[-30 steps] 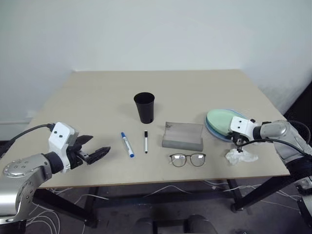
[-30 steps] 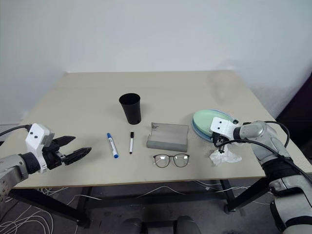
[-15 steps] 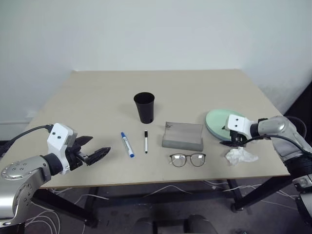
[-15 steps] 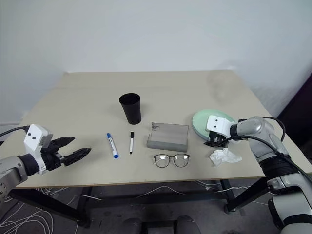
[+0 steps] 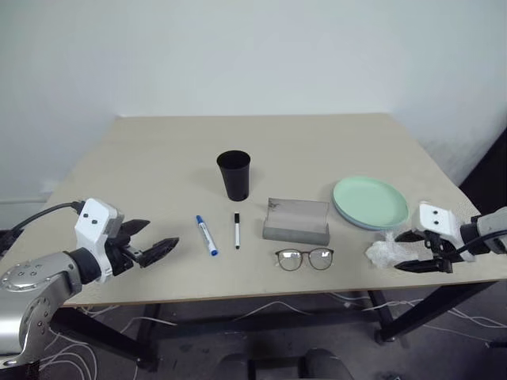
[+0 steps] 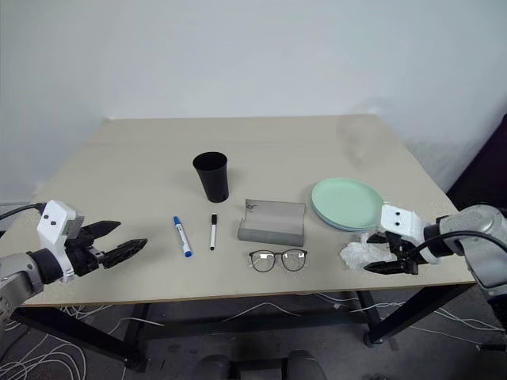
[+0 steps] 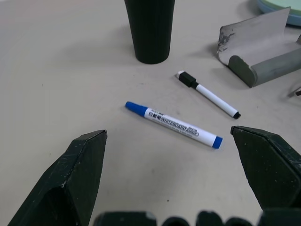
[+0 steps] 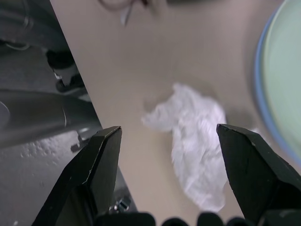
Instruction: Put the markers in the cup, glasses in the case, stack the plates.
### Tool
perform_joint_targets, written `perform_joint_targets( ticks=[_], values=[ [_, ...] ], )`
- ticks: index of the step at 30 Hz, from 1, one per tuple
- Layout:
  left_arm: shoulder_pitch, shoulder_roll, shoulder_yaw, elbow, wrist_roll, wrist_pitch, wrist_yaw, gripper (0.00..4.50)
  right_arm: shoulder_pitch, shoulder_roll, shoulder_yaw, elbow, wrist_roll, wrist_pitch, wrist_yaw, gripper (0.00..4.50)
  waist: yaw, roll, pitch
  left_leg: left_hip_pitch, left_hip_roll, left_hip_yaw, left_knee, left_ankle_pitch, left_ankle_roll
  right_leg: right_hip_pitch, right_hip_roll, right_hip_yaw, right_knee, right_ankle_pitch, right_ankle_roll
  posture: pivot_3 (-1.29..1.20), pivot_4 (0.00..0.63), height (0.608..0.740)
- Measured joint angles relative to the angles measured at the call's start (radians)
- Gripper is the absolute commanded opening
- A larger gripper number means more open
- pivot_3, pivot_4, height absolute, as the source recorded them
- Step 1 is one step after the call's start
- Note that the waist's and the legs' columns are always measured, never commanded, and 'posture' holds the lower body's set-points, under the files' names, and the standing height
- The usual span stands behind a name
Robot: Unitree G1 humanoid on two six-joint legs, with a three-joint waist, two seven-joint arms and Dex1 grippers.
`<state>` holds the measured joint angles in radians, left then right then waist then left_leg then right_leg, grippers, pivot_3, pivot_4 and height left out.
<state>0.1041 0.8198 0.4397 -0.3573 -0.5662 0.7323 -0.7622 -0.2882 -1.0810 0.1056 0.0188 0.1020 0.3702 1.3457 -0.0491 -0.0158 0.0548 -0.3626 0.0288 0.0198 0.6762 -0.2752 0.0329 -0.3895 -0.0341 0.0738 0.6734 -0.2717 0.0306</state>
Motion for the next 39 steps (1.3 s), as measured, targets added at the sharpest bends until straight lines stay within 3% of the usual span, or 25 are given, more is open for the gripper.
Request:
perform_joint_targets(
  ticks=[8, 9, 11, 18, 20, 27, 30, 33, 35, 39],
  values=[
    [-0.007, 0.0, -0.009, 0.005, 0.0, 0.0, -0.004, 4.5, 0.016, 0.056, 0.079, 0.088, -0.152, -0.134, -0.171, 3.48, 0.001, -0.001, 0.0, -0.001, -0.001, 0.0, 0.0, 0.0, 0.0, -0.001, 0.0, 0.0, 0.0, 0.0, 0.001, 0.0, 0.0, 0.74],
    [-0.007, 0.0, -0.009, 0.005, 0.0, 0.0, -0.004, 4.5, 0.016, 0.057, 0.083, 0.094, -0.162, -0.142, -0.176, 3.31, 0.001, -0.001, 0.0, -0.001, -0.001, 0.0, 0.0, 0.0, 0.0, -0.001, 0.0, 0.0, 0.0, 0.001, 0.001, 0.0, 0.0, 0.74],
    [-0.007, 0.0, -0.009, 0.005, 0.0, 0.0, -0.004, 4.5, 0.015, 0.057, 0.09, 0.104, -0.181, -0.162, -0.183, 2.96, 0.002, -0.001, 0.0, -0.001, -0.001, 0.0, 0.0, 0.0, 0.0, -0.001, 0.0, 0.0, 0.0, 0.001, 0.002, 0.0, 0.0, 0.74],
    [-0.007, 0.0, -0.009, 0.005, 0.0, 0.0, -0.002, 4.5, -0.017, 0.067, 0.107, 0.136, -0.19, -0.208, -0.188, 0.49, 0.0, -0.001, 0.0, -0.001, -0.001, 0.0, 0.0, 0.0, 0.0, 0.0, 0.0, 0.0, 0.0, 0.001, 0.001, 0.0, 0.0, 0.74],
    [-0.007, 0.0, -0.009, 0.006, 0.0, 0.0, -0.001, 4.5, -0.029, 0.067, 0.107, 0.15, -0.198, -0.221, -0.188, 0.01, 0.001, -0.001, 0.0, -0.001, -0.001, 0.0, 0.0, 0.0, 0.0, 0.0, 0.0, 0.0, 0.0, 0.001, 0.001, 0.0, 0.0, 0.74],
    [-0.007, 0.0, -0.009, 0.005, 0.0, 0.001, 0.003, 4.5, -0.061, 0.065, 0.112, 0.18, -0.208, -0.245, -0.14, 0.01, 0.002, -0.001, 0.0, -0.001, 0.0, 0.0, 0.0, 0.0, 0.0, 0.0, 0.0, 0.0, 0.0, 0.001, 0.002, 0.0, 0.0, 0.74],
    [-0.003, 0.0, -0.008, 0.006, 0.0, 0.002, 0.003, 4.5, -0.093, 0.058, 0.102, 0.132, -0.1, -0.168, -0.016, 0.01, 0.001, 0.0, 0.001, -0.001, 0.0, 0.0, 0.0, 0.0, 0.0, 0.0, 0.0, 0.0, 0.0, 0.001, 0.002, 0.0, 0.0, 0.74],
    [-0.005, 0.0, -0.008, 0.005, 0.0, 0.001, 0.003, 4.5, -0.225, 0.07, 0.052, 0.111, 0.003, -0.08, 0.047, 0.01, -0.006, 0.001, 0.002, 0.001, 0.001, 0.002, 0.0, 0.0, 0.0, 0.0, 0.001, 0.003, 0.001, 0.002, 0.002, 0.0, 0.0, 0.74],
    [-0.004, 0.0, -0.008, 0.006, 0.0, 0.002, 0.003, 4.5, -0.311, 0.093, 0.033, 0.129, 0.021, -0.065, 0.042, 0.01, -0.004, 0.0, 0.002, 0.002, 0.001, 0.0, 0.0, 0.0, 0.0, -0.001, 0.001, 0.001, 0.001, 0.001, 0.001, 0.0, 0.0, 0.74],
    [-0.022, 0.001, -0.02, 0.011, 0.0, 0.002, 0.003, 4.5, -0.491, 0.225, 0.081, 0.376, -0.089, -0.126, -0.114, 0.01, -0.003, -0.005, 0.002, 0.002, 0.002, 0.001, 0.0, 0.0, 0.0, -0.001, 0.0, 0.001, 0.0, 0.001, -0.001, 0.0, 0.0, 0.74]
  ],
)
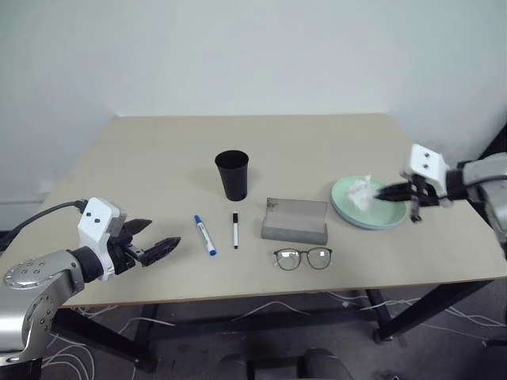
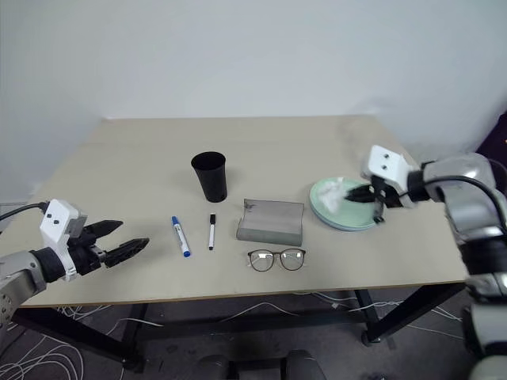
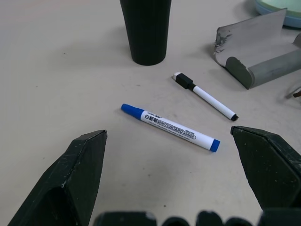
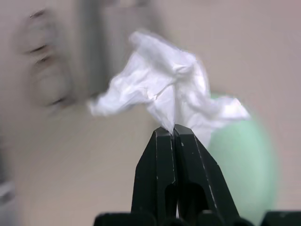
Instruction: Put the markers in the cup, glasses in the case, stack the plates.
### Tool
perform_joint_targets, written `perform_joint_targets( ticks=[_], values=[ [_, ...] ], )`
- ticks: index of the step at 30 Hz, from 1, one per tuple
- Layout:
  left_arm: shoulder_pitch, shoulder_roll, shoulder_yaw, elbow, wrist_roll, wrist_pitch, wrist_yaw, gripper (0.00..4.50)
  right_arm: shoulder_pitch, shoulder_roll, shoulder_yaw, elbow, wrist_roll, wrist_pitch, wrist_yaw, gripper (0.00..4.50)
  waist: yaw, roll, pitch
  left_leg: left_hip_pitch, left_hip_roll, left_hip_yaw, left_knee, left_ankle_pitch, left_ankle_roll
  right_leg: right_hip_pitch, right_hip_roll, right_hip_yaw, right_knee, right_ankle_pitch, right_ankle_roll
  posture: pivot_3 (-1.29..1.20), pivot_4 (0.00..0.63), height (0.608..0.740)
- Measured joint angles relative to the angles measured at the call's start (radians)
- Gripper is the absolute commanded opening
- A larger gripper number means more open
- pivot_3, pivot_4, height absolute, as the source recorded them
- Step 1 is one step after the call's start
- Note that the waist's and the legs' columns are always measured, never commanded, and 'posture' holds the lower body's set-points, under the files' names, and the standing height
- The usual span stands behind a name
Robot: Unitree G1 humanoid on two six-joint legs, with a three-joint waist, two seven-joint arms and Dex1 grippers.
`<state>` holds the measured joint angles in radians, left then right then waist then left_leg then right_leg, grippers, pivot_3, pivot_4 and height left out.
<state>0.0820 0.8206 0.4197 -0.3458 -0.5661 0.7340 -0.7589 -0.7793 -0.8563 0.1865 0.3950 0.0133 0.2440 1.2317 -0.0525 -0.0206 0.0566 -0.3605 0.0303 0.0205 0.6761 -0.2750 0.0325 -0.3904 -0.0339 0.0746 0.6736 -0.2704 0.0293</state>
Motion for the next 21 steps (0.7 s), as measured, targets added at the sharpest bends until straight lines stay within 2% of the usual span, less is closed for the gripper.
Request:
perform_joint_targets(
  ticks=[6, 8, 10, 18, 21],
  values=[
    [-0.003, 0.0, -0.004, -0.001, 0.001, 0.0, 0.003, 4.5, -0.036, 0.106, 0.098, 0.258, -0.141, -0.102, -0.138, 0.01, 0.005, 0.001, -0.001, -0.014, -0.002, -0.001, -0.001, 0.0, 0.0, -0.01, -0.001, 0.0, -0.001, 0.005, -0.003, 0.0, 0.0, 0.74],
    [0.0, 0.0, -0.005, -0.003, 0.0, 0.001, 0.008, 4.5, -0.045, 0.122, 0.111, 0.317, -0.174, -0.124, -0.167, 0.41, 0.004, 0.001, -0.001, -0.021, -0.003, -0.001, -0.001, 0.0, 0.0, -0.018, 0.0, 0.0, 0.001, 0.005, -0.003, 0.0, 0.0, 0.74],
    [0.002, 0.0, -0.005, -0.004, 0.0, 0.001, 0.01, 4.5, -0.061, 0.129, 0.12, 0.37, -0.201, -0.143, -0.191, 0.94, 0.004, 0.002, 0.0, -0.021, -0.003, -0.001, -0.001, 0.0, 0.0, -0.019, 0.0, 0.0, 0.001, 0.005, -0.003, 0.0, 0.0, 0.74],
    [-0.027, 0.029, -0.007, 0.007, 0.003, 0.001, 0.006, 4.5, -0.097, 0.118, 0.092, 0.424, -0.202, -0.184, -0.178, 3.67, 0.003, 0.003, 0.0, -0.019, -0.005, -0.001, 0.0, 0.0, 0.0, -0.016, 0.002, 0.0, 0.001, 0.005, -0.003, 0.0, 0.0, 0.74],
    [-0.069, 0.05, -0.01, 0.03, 0.005, 0.001, -0.002, 4.5, -0.091, 0.101, 0.038, 0.36, -0.128, -0.143, -0.08, 3.67, 0.003, 0.004, 0.0, -0.019, -0.005, -0.001, 0.001, 0.001, 0.0, -0.015, 0.002, 0.0, 0.002, 0.005, -0.003, 0.0, 0.0, 0.74]
  ],
)
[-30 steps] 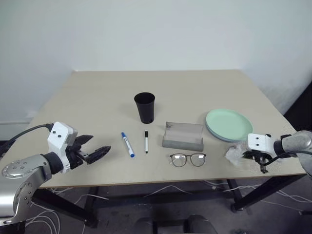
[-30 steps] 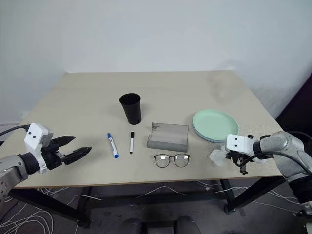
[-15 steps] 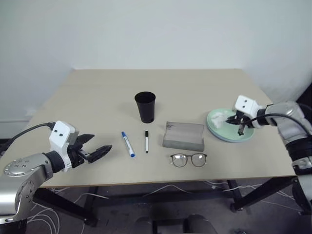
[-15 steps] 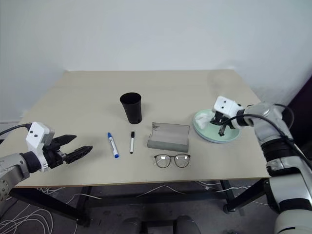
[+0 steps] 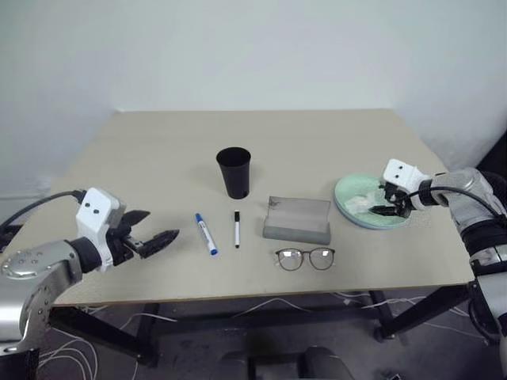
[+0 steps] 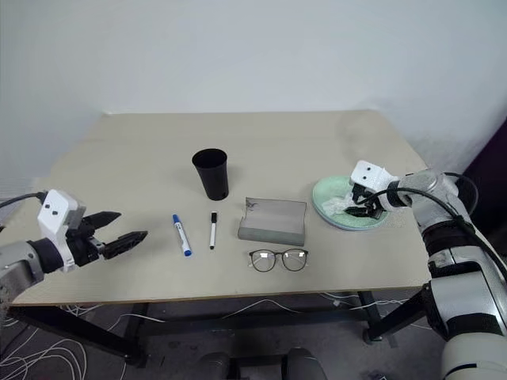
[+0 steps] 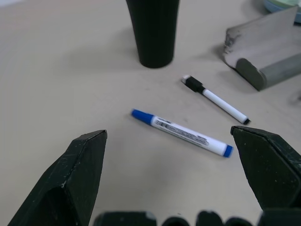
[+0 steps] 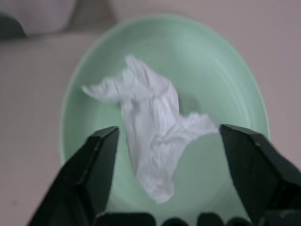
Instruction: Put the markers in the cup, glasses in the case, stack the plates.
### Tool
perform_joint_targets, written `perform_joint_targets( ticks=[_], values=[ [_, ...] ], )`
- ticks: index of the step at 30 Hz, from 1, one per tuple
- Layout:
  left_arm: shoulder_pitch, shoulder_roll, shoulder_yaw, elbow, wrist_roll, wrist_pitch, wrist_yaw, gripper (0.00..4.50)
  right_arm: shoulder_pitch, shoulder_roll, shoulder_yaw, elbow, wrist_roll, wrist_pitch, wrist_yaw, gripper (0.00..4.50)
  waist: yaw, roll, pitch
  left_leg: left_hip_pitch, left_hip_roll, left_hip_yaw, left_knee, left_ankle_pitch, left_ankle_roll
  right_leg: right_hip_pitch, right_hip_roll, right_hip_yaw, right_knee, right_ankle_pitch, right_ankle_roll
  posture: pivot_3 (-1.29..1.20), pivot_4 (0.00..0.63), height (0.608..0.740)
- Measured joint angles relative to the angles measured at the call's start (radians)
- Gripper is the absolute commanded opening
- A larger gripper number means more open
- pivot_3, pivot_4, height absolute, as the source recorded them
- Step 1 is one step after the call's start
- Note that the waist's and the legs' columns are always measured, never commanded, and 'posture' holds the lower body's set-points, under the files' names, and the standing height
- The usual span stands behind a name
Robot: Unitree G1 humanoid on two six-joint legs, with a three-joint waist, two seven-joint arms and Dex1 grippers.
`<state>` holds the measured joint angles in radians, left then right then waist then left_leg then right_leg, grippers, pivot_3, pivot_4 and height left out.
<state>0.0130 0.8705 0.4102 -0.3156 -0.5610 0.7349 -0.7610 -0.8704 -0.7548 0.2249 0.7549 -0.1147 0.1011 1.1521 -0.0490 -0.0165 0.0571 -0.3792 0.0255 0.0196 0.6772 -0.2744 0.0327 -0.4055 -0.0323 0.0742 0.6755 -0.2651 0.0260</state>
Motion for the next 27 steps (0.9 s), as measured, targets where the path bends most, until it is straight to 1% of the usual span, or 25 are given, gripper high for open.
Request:
perform_joint_targets(
  ticks=[2, 4, 6, 9, 11, 13, 15, 17, 20, 24, 27],
  values=[
    [-0.027, 0.009, -0.014, 0.018, 0.002, -0.001, -0.009, 4.5, 0.042, -0.05, -0.044, -0.134, 0.085, 0.069, 0.111, 3.67, 0.004, 0.0, 0.0, -0.001, 0.001, -0.002, 0.0, 0.0, 0.0, 0.0, 0.0, -0.001, 0.0, 0.0, 0.0, 0.0, 0.0, 0.74],
    [-0.055, 0.027, -0.042, 0.038, 0.009, -0.001, -0.023, 4.5, 0.118, -0.111, -0.082, -0.313, 0.178, 0.158, 0.227, 3.67, 0.007, 0.0, -0.001, -0.001, 0.002, -0.003, 0.0, 0.0, 0.0, 0.001, -0.001, -0.003, -0.001, 0.0, 0.0, 0.0, 0.0, 0.74],
    [-0.101, 0.033, -0.086, 0.049, 0.014, -0.001, -0.04, 4.5, 0.19, -0.145, -0.1, -0.439, 0.246, 0.231, 0.292, 3.67, 0.009, -0.001, -0.001, -0.001, 0.001, -0.003, 0.0, 0.0, 0.0, 0.002, -0.001, -0.004, -0.001, 0.0, 0.0, 0.0, 0.0, 0.74],
    [-0.224, 0.033, -0.2, 0.071, 0.034, -0.002, -0.074, 4.5, 0.301, -0.179, -0.115, -0.596, 0.325, 0.326, 0.344, 3.67, 0.013, 0.0, 0.0, -0.001, -0.001, -0.002, 0.003, 0.0, 0.0, 0.003, 0.0, -0.004, -0.001, 0.0, 0.001, 0.0, 0.0, 0.74],
    [-0.306, 0.016, -0.282, 0.089, 0.048, -0.006, -0.099, 4.5, 0.346, -0.199, -0.125, -0.654, 0.354, 0.359, 0.354, 3.67, 0.013, 0.0, 0.0, 0.001, -0.002, 0.0, 0.005, 0.0, 0.0, 0.005, 0.001, -0.004, 0.0, 0.0, 0.003, 0.0, 0.0, 0.74],
    [-0.389, -0.024, -0.369, 0.11, 0.074, -0.016, -0.121, 4.5, 0.373, -0.223, -0.135, -0.682, 0.363, 0.369, 0.351, 3.67, 0.013, 0.0, 0.0, 0.002, -0.003, 0.001, 0.007, 0.0, 0.001, 0.008, 0.001, -0.004, -0.001, -0.002, 0.007, 0.0, 0.0, 0.74],
    [-0.498, -0.097, -0.493, 0.158, 0.12, -0.037, -0.151, 4.5, 0.385, -0.236, -0.144, -0.693, 0.364, 0.373, 0.334, 3.67, 0.014, 0.0, 0.0, 0.003, -0.005, 0.001, 0.009, 0.001, 0.002, 0.011, 0.001, -0.005, -0.001, -0.001, 0.008, 0.0, 0.0, 0.74],
    [-0.566, -0.15, -0.585, 0.191, 0.158, -0.054, -0.177, 4.5, 0.394, -0.237, -0.151, -0.706, 0.365, 0.376, 0.315, 3.67, 0.013, 0.0, 0.0, 0.003, -0.006, 0.001, 0.009, 0.002, 0.003, 0.011, 0.001, -0.003, -0.001, -0.001, 0.009, 0.0, 0.0, 0.74],
    [-0.641, -0.211, -0.715, 0.24, 0.233, -0.067, -0.207, 4.5, 0.42, -0.24, -0.158, -0.716, 0.365, 0.383, 0.288, 3.67, 0.008, 0.0, 0.0, 0.002, -0.007, 0.001, 0.008, 0.002, 0.003, 0.01, 0.001, -0.003, -0.001, -0.001, 0.01, 0.0, 0.0, 0.74],
    [-0.661, -0.263, -0.827, 0.253, 0.285, -0.074, -0.243, 4.5, 0.451, -0.241, -0.161, -0.738, 0.365, 0.392, 0.26, 3.67, 0.003, 0.0, 0.0, 0.001, -0.008, -0.001, 0.007, 0.001, 0.003, 0.009, 0.001, -0.002, -0.001, -0.001, 0.011, 0.0, 0.0, 0.74],
    [-0.691, -0.32, -0.915, 0.269, 0.337, -0.057, -0.253, 4.5, 0.467, -0.241, -0.164, -0.753, 0.368, 0.403, 0.233, 3.67, 0.005, 0.0, 0.0, 0.0, -0.008, -0.001, 0.008, 0.001, 0.003, 0.009, 0.0, -0.002, -0.001, -0.002, 0.012, 0.0, 0.0, 0.74]
  ],
)
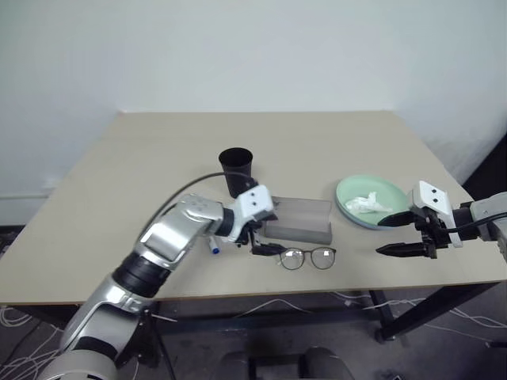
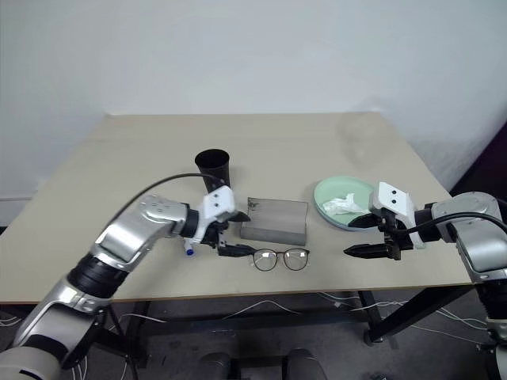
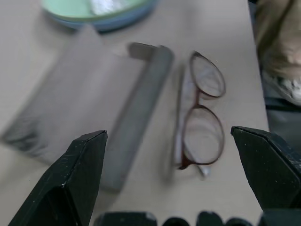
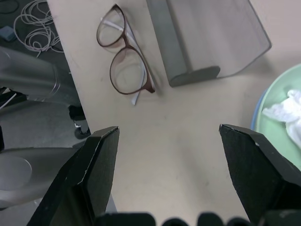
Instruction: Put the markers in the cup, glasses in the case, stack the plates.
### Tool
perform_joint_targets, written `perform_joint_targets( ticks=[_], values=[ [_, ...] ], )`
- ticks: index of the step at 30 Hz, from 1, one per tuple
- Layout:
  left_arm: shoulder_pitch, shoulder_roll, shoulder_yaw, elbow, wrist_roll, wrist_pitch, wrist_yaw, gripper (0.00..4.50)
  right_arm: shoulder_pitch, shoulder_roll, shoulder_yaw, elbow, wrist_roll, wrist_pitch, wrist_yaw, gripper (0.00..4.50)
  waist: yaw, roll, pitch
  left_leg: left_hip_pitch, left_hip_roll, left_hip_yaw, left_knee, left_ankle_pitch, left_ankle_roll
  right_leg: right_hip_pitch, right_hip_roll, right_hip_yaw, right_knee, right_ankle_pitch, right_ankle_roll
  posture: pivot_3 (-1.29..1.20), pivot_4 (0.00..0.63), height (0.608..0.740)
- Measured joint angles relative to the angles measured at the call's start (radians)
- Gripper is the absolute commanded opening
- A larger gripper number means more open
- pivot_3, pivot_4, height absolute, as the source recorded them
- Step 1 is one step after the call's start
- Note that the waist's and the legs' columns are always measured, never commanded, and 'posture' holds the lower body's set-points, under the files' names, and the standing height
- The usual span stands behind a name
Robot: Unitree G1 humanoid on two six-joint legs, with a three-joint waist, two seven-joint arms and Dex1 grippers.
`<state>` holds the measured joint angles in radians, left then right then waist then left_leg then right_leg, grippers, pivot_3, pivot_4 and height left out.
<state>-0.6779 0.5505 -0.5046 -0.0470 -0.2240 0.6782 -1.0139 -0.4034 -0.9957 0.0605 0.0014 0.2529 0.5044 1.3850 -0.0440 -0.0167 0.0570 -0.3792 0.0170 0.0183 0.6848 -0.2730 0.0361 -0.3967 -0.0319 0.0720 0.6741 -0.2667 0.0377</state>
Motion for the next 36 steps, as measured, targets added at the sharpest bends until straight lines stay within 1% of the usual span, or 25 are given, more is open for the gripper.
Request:
perform_joint_targets(
  ticks=[4, 11, 16, 22, 26, 27, 28, 34, 35, 36],
  values=[
    [-0.049, -0.073, -0.069, 0.027, 0.036, 0.05, -0.002, 4.5, 0.01, 0.0, -0.001, -0.024, 0.003, 0.012, -0.024, 3.67, 0.0, 0.0, 0.0, 0.001, 0.0, -0.001, 0.001, 0.0, 0.0, 0.001, 0.0, 0.0, 0.0, 0.0, 0.0, 0.0, 0.0, 0.74],
    [-0.094, -0.127, -0.116, 0.078, 0.09, 0.06, -0.016, 4.5, 0.026, 0.0, -0.001, -0.035, 0.006, 0.029, -0.052, 3.67, -0.002, 0.0, 0.0, 0.001, 0.0, -0.001, 0.001, 0.0, 0.0, 0.001, 0.0, 0.0, 0.0, 0.0, 0.0, 0.0, 0.0, 0.74],
    [-0.096, -0.143, -0.139, 0.118, 0.124, 0.053, -0.023, 4.5, 0.044, 0.0, -0.001, -0.046, 0.022, 0.03, -0.058, 3.67, -0.002, 0.0, 0.0, 0.001, -0.001, -0.002, 0.001, 0.0, 0.0, 0.002, 0.0, 0.0, 0.0, 0.0, 0.0, 0.0, 0.0, 0.74],
    [-0.096, -0.197, -0.147, 0.165, 0.153, 0.026, -0.021, 4.5, 0.045, 0.0, -0.001, -0.051, 0.022, 0.032, -0.068, 3.67, -0.002, 0.0, 0.0, 0.001, -0.001, -0.002, 0.001, 0.0, 0.0, 0.002, 0.0, 0.0, 0.0, 0.0, 0.0, 0.0, 0.0, 0.74],
    [-0.096, -0.212, -0.147, 0.184, 0.174, 0.011, -0.02, 4.5, 0.045, 0.0, -0.001, -0.051, 0.022, 0.032, -0.074, 3.67, -0.002, 0.0, 0.0, 0.001, -0.001, -0.002, 0.001, 0.0, 0.0, 0.002, 0.0, 0.0, 0.0, 0.0, 0.0, 0.0, 0.0, 0.74],
    [-0.096, -0.213, -0.147, 0.191, 0.179, 0.007, -0.02, 4.09, 0.045, 0.0, -0.001, -0.051, 0.022, 0.032, -0.074, 3.7, -0.002, 0.0, 0.0, 0.001, -0.001, -0.002, 0.001, 0.0, 0.0, 0.002, 0.0, 0.0, 0.0, 0.0, 0.0, 0.0, 0.0, 0.74],
    [-0.096, -0.214, -0.147, 0.197, 0.182, 0.006, -0.021, 3.93, 0.045, 0.0, -0.001, -0.051, 0.022, 0.032, -0.075, 3.7, -0.002, 0.0, 0.0, 0.001, -0.001, -0.002, 0.001, 0.0, 0.0, 0.002, 0.0, 0.0, 0.0, 0.0, 0.0, 0.0, 0.0, 0.74],
    [-0.096, -0.214, -0.15, 0.203, 0.215, -0.008, -0.024, 1.89, 0.045, 0.0, 0.0, -0.051, 0.022, 0.032, -0.079, 3.7, -0.002, 0.0, 0.0, 0.001, -0.001, -0.002, 0.001, 0.0, 0.0, 0.002, 0.0, 0.0, 0.0, 0.0, 0.0, 0.0, 0.0, 0.74],
    [-0.096, -0.216, -0.15, 0.204, 0.216, -0.011, -0.023, 1.6, 0.045, 0.0, 0.001, -0.051, 0.022, 0.031, -0.079, 3.7, -0.002, 0.0, 0.0, 0.001, -0.001, -0.002, 0.001, 0.0, 0.0, 0.002, 0.0, 0.0, 0.0, 0.0, 0.0, 0.0, 0.0, 0.74],
    [-0.096, -0.217, -0.15, 0.206, 0.217, -0.014, -0.023, 1.6, 0.045, 0.0, 0.001, -0.051, 0.022, 0.031, -0.079, 3.7, -0.002, 0.0, 0.0, 0.001, -0.001, -0.002, 0.001, 0.0, 0.0, 0.002, 0.0, 0.0, 0.0, 0.0, 0.0, 0.0, 0.0, 0.74]
  ],
)
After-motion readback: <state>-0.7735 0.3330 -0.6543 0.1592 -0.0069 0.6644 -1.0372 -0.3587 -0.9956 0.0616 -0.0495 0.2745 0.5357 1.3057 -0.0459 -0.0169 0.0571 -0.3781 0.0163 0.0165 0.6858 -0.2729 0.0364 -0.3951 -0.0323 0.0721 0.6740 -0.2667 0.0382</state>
